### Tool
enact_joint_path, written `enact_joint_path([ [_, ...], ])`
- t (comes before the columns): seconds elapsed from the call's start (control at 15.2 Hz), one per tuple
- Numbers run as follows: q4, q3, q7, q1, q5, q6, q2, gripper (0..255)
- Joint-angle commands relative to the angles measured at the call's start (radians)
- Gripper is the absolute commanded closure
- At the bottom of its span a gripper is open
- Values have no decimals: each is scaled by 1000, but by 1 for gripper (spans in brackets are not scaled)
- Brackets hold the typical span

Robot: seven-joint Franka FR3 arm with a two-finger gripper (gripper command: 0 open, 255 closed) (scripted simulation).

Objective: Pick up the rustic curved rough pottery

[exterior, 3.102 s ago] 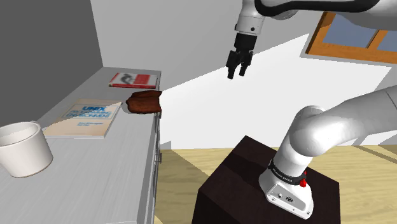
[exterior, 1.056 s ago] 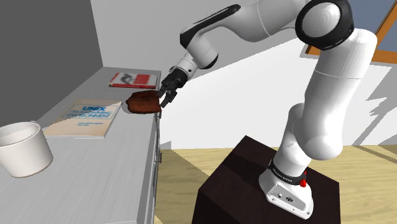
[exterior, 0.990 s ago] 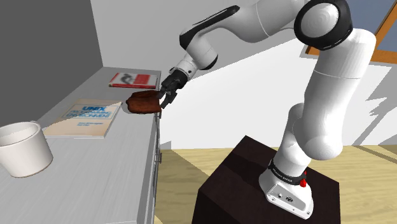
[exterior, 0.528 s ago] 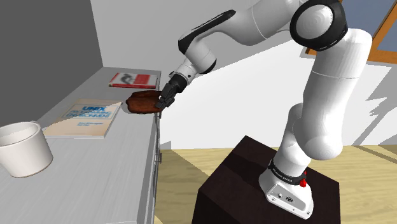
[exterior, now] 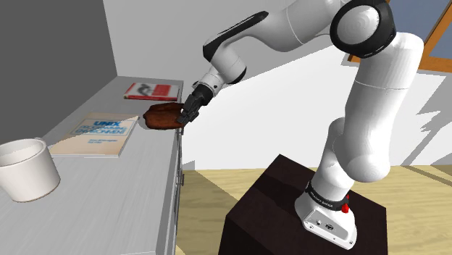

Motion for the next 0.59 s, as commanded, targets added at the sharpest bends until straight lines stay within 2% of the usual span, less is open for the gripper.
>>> enact_joint_path([
  [0.0, 3, -1, 11, 0, -6, -3, -8, 255],
  [0.53, 31, -4, 94, 2, -46, -34, -69, 255],
])
